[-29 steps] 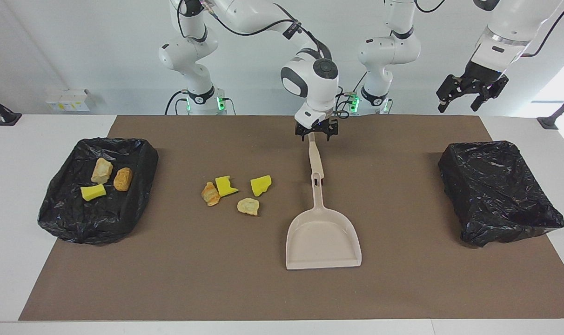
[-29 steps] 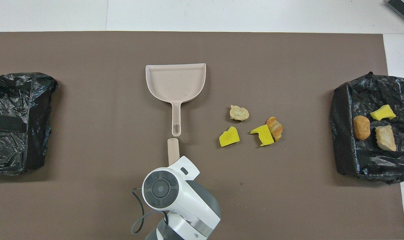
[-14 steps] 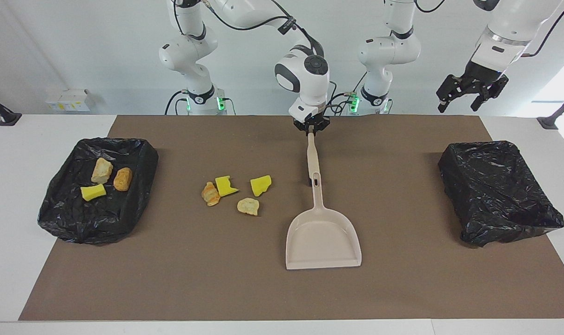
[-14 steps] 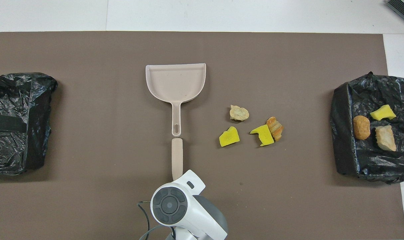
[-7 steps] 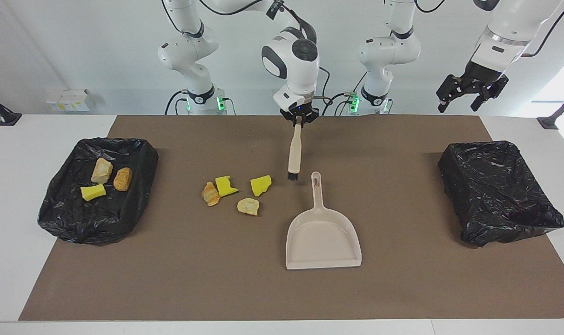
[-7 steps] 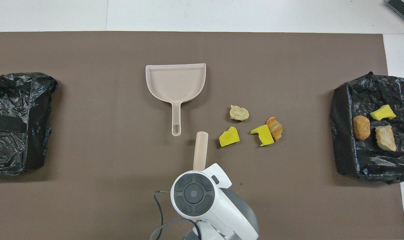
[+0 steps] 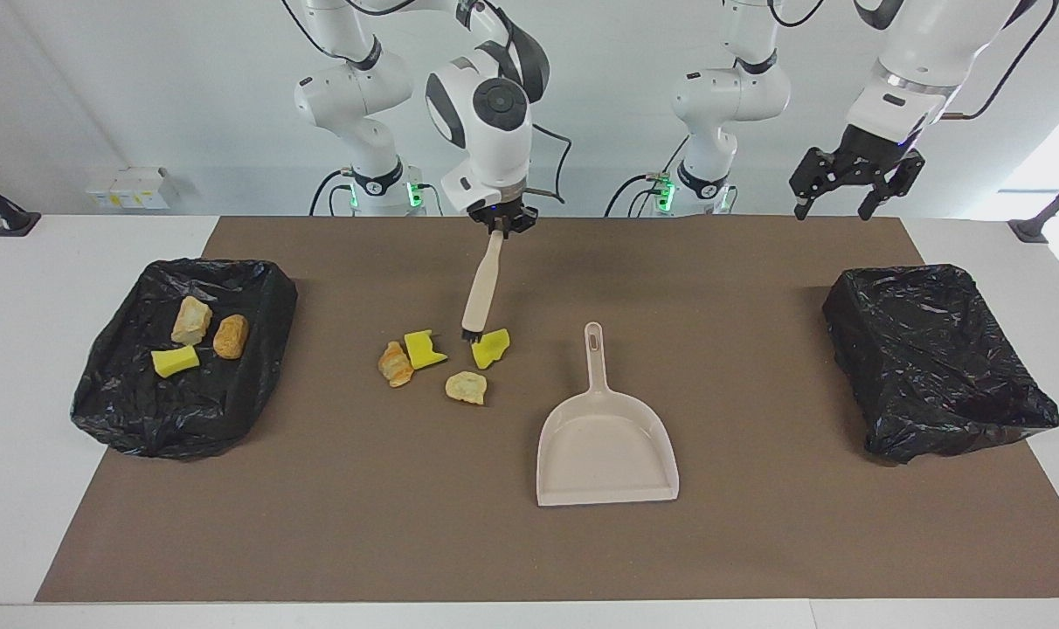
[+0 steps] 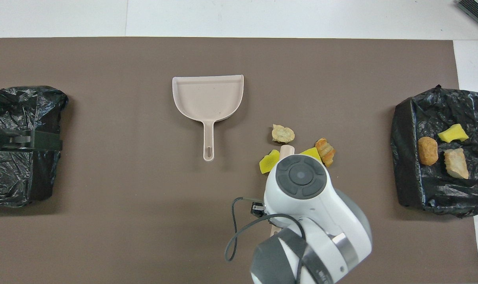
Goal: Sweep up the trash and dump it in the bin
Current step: 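Move the brush toward the pieces while the left gripper grasps the dustpan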
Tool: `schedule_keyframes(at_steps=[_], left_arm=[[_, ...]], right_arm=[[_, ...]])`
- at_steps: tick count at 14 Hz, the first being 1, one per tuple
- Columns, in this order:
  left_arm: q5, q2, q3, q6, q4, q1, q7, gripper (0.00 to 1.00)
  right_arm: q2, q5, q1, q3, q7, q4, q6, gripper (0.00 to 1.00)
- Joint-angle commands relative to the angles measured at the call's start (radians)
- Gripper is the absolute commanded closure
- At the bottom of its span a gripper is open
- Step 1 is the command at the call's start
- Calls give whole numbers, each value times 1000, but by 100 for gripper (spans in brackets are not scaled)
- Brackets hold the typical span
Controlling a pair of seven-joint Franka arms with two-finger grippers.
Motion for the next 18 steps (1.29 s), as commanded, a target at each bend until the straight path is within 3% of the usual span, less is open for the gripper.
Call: schedule_keyframes(at_steps=[1, 4, 11, 14, 18], left_arm=[[-11, 87, 11, 126, -11, -98, -114, 0], [-12, 156, 10, 260, -11, -167, -262, 0], [-38, 373, 11, 490, -9, -336, -437, 0], [-38, 443, 10, 563, -14, -391, -480, 0], [-38, 464, 10, 627, -88, -408, -472, 0]], right_arm=[[-13, -6, -67, 7, -70, 11, -23, 100], [7, -119, -113, 7, -126, 31, -23, 100], [57, -175, -317, 7, -454, 66, -18, 100], [63, -176, -360, 7, -524, 65, -5, 100], [70, -219, -400, 7, -603, 63, 21, 100]])
